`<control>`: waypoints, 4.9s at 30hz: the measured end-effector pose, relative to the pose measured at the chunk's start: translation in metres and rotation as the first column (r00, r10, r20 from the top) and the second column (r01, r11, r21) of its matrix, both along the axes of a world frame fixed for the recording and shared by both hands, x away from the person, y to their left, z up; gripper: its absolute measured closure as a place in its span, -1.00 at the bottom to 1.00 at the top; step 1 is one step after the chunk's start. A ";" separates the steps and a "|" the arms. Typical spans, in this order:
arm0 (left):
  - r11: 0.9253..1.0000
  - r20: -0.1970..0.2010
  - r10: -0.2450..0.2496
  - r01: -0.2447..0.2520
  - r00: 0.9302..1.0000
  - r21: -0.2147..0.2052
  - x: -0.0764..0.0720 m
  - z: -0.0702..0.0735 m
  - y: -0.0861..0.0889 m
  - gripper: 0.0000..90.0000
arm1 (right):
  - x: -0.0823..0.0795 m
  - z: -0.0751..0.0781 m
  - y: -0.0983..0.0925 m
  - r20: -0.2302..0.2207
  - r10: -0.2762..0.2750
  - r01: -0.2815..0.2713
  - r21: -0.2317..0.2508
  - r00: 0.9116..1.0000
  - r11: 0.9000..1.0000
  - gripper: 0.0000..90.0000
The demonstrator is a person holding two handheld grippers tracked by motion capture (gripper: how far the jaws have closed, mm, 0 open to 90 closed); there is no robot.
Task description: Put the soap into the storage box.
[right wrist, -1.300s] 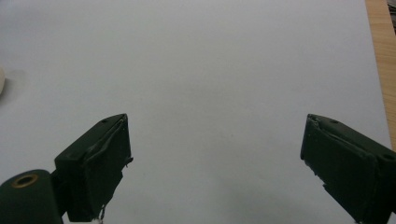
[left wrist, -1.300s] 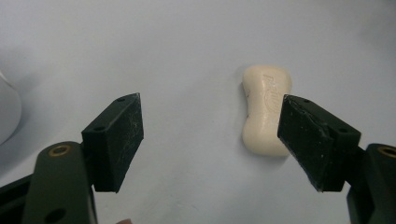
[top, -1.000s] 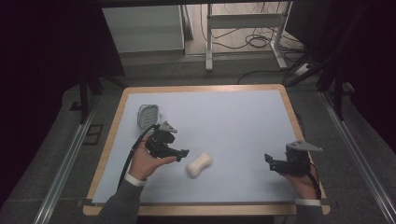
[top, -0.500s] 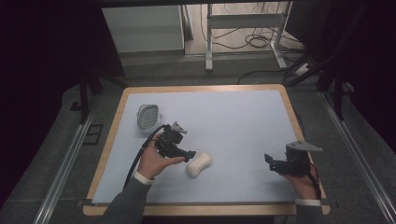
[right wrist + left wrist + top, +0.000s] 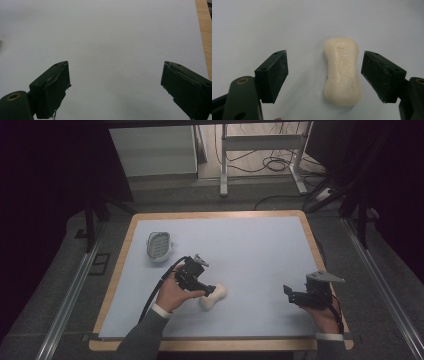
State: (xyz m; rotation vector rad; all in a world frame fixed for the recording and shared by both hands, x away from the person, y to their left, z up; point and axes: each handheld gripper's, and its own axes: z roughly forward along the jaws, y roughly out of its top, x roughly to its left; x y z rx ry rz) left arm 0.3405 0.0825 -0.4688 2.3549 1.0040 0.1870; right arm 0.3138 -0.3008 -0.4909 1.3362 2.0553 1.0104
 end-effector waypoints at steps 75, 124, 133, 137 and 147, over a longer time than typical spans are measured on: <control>0.996 -0.050 -0.076 0.079 0.996 0.051 -0.002 -0.022 -0.013 0.10 | 0.000 -0.002 -0.004 -0.007 -0.030 0.030 -0.020 1.000 0.999 -0.81; 0.999 -0.009 0.031 -0.030 0.999 0.017 0.018 0.009 0.042 0.10 | -0.001 -0.001 -0.007 -0.003 -0.031 0.031 -0.010 1.000 0.999 -0.81; 0.999 -0.007 0.044 -0.044 0.999 0.010 0.021 0.010 0.048 0.10 | 0.000 -0.003 -0.007 -0.004 -0.033 0.032 -0.012 0.999 0.999 -0.81; 0.998 -0.007 0.060 -0.060 0.998 0.005 0.023 0.012 0.053 0.10 | 0.000 -0.003 -0.007 -0.005 -0.032 0.032 -0.012 0.999 0.999 -0.81; 0.998 0.003 0.068 -0.068 0.998 0.005 0.025 0.017 0.058 0.10 | 0.000 -0.003 -0.007 -0.008 -0.036 0.036 -0.010 0.999 0.999 -0.81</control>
